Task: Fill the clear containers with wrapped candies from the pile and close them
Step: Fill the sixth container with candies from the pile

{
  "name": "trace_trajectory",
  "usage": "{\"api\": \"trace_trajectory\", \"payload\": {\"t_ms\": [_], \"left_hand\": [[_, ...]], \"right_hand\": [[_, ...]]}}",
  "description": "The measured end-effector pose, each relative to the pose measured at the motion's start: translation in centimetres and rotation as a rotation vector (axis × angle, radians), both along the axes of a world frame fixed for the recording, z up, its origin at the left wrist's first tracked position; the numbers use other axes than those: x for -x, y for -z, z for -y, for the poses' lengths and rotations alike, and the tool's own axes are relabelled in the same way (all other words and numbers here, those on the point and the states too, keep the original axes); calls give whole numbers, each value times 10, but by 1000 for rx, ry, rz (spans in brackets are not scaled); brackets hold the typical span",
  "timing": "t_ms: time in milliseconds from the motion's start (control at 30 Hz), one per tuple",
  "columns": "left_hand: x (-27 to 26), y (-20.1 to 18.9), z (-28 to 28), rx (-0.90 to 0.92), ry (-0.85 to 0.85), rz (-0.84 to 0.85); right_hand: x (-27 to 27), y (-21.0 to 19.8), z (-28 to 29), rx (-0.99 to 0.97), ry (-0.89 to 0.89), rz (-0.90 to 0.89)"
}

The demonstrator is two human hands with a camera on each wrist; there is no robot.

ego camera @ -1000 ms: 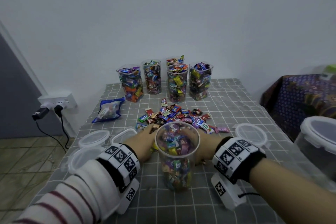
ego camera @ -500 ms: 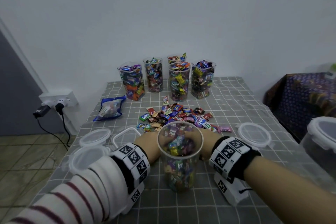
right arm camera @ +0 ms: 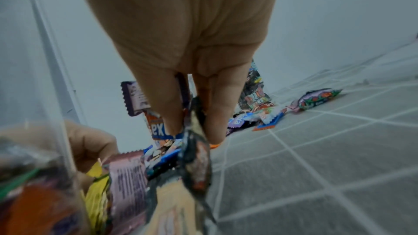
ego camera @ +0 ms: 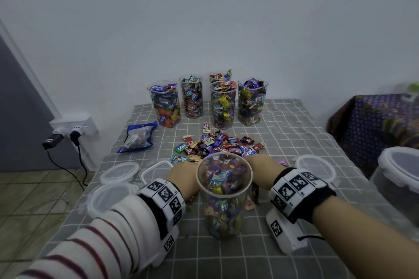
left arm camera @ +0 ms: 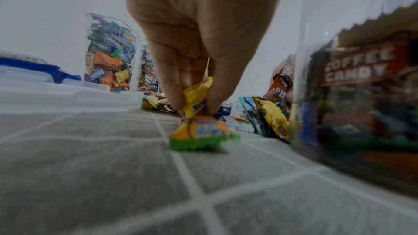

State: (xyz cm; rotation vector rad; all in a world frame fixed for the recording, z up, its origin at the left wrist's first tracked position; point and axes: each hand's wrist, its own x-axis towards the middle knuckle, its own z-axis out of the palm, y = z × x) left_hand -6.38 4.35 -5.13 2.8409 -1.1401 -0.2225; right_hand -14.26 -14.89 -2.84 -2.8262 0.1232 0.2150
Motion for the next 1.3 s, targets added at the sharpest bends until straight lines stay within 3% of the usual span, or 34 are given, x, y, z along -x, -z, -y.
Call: {"api": "trace_trajectory", "payload": {"t_ms": [133, 333, 533, 733, 1000, 1133, 1300], "left_hand": [[5, -9, -5, 125, -56, 42], [9, -19, -13, 362, -164, -91], [18, -47, -17, 751, -272, -181], [31, -81, -22, 1103, -227, -313], [51, -95, -16, 1152, -165, -347], [57, -97, -13, 1153, -160, -357], [64, -99, -12, 1158, -152, -378]], "right_hand": [[3, -5, 6, -144, 92, 45], [10, -20, 11, -257, 133, 117], [24, -50, 12, -414, 108, 245], [40, -88, -1, -559, 29, 412], [52, -102, -31, -417, -148, 421], [54, -100, -39, -268, -179, 406], [56, -104, -43, -242, -178, 366]]}}
